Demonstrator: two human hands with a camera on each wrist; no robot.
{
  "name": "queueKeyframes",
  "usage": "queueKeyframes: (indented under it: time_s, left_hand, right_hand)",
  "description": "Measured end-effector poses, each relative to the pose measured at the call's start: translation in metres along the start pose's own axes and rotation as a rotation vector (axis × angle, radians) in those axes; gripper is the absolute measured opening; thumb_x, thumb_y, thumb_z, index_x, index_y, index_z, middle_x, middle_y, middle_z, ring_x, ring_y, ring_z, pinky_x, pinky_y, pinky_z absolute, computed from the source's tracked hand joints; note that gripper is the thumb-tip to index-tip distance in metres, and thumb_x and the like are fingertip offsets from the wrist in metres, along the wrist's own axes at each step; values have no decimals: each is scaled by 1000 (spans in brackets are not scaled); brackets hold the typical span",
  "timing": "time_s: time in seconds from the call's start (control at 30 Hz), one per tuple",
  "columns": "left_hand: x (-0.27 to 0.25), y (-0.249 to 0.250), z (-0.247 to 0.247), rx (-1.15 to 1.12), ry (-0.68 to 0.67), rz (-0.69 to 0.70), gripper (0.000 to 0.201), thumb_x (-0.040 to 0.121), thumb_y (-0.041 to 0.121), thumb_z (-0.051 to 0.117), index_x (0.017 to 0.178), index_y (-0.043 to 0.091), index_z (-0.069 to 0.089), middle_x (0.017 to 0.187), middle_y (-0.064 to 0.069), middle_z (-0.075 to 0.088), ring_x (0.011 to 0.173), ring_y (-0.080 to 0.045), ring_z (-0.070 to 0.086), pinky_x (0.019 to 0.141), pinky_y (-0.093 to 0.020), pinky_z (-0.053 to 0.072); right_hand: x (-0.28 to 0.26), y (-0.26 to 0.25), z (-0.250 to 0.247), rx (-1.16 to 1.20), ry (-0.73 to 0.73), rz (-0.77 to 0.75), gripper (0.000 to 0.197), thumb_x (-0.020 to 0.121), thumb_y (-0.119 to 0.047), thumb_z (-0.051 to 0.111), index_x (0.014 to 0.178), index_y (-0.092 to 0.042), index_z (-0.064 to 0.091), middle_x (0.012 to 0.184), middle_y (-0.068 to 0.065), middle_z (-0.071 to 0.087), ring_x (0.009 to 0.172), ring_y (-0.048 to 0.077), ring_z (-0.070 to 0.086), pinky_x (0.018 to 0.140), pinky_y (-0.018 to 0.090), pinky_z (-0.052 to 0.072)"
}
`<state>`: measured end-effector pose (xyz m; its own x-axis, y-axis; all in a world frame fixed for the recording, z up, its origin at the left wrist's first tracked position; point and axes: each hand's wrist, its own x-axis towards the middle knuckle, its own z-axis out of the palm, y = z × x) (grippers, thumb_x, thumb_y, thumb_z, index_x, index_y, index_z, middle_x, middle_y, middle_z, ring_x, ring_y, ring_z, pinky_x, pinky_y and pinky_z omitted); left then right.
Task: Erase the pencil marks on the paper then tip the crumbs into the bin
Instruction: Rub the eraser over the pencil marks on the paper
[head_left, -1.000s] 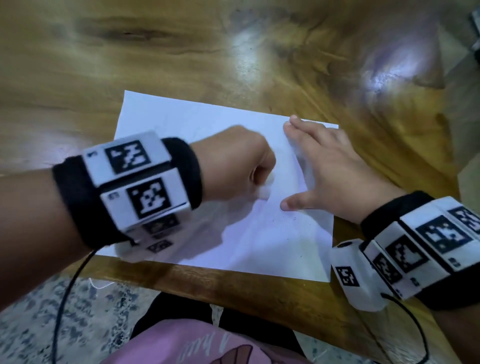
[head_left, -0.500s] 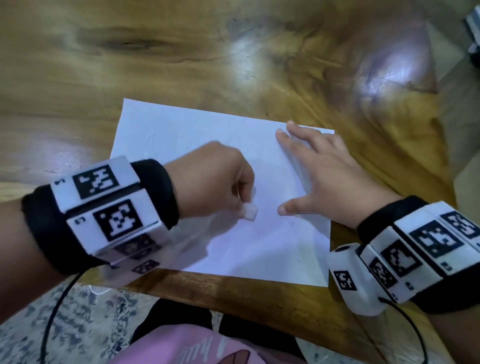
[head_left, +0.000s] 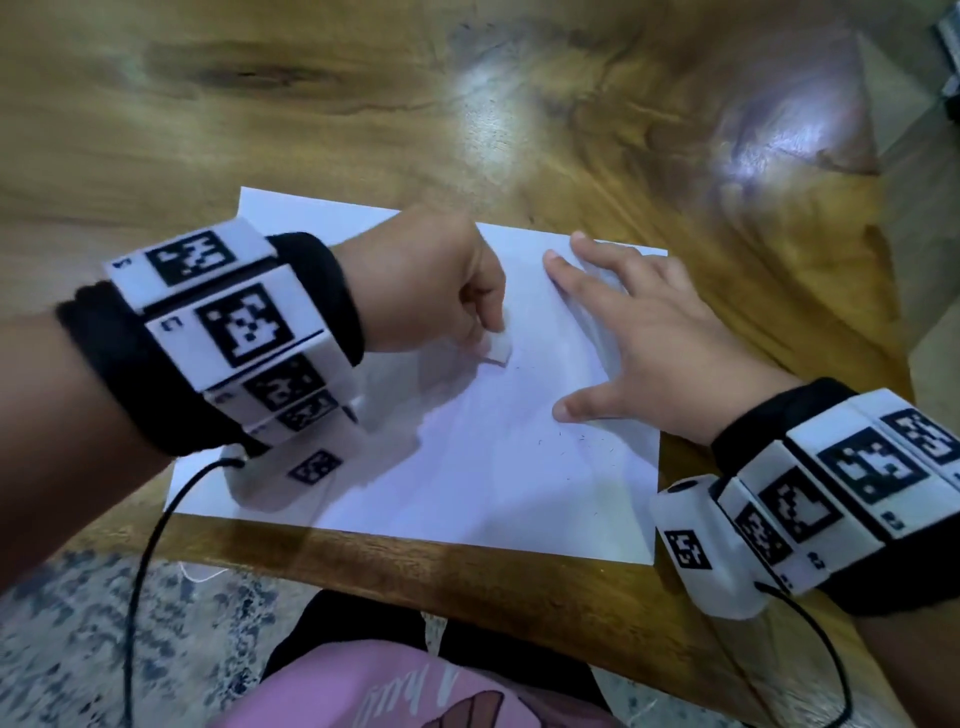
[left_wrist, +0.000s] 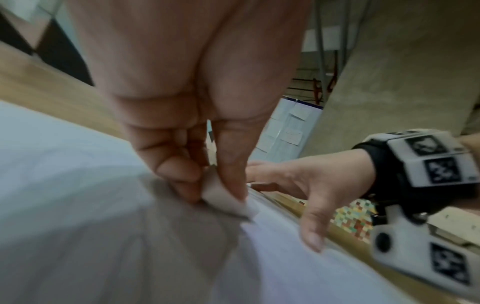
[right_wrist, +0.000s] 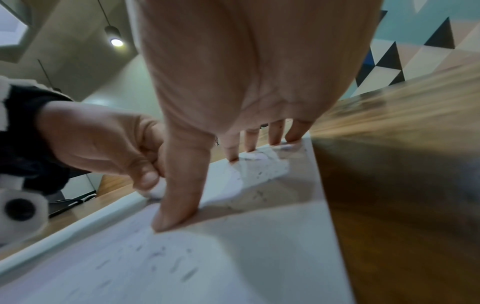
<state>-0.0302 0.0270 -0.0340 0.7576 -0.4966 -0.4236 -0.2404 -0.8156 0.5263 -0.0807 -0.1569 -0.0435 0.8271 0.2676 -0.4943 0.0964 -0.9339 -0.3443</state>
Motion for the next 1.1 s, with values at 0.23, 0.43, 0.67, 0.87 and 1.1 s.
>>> queueKeyframes:
  time_s: [0.23,0.43,0.67,0.87,1.1]
  left_hand:
    - [4,1,-6,18,46,-39,5,71,17,73,74,19,68,57,11,52,55,-11,47,51,-19,32]
    - [9,9,-10,-9,234,-79,9,72,19,71,80,16,69,56,12,49,71,-17,54,64,-21,34]
    - [-6,0,-4,84,7,13,9,71,15,70,79,19,71,70,1,63,67,-17,52,55,-16,34]
    - [6,0,-8,41,192,-24,4,74,16,70,73,18,66,56,10,49,66,-20,50,51,-25,31]
    - [11,7,-8,8,161,-11,14,70,27,74,79,18,70,58,11,50,61,-15,48,50,-14,31]
  right_hand:
    - [0,-2,0,-25,-8,-3,111,61,-50,78,144,-45,5,152,-23,-5,127,-2,0,110,25,13]
    - [0,-2,0,-18,-5,3,111,61,-49,78,144,-45,4,151,-23,-4,128,-1,0,112,28,15]
    - [-1,-2,0,-22,-8,-2,110,62,-49,77,144,-44,5,152,-22,-5,130,2,0,112,29,16]
    - [0,-2,0,-30,-4,-7,110,61,-50,77,144,-44,5,152,-22,-5,127,-1,0,110,26,14]
    - [0,-2,1,-22,-5,-5,111,61,-49,78,144,-44,4,152,-22,-5,130,0,-1,110,25,14]
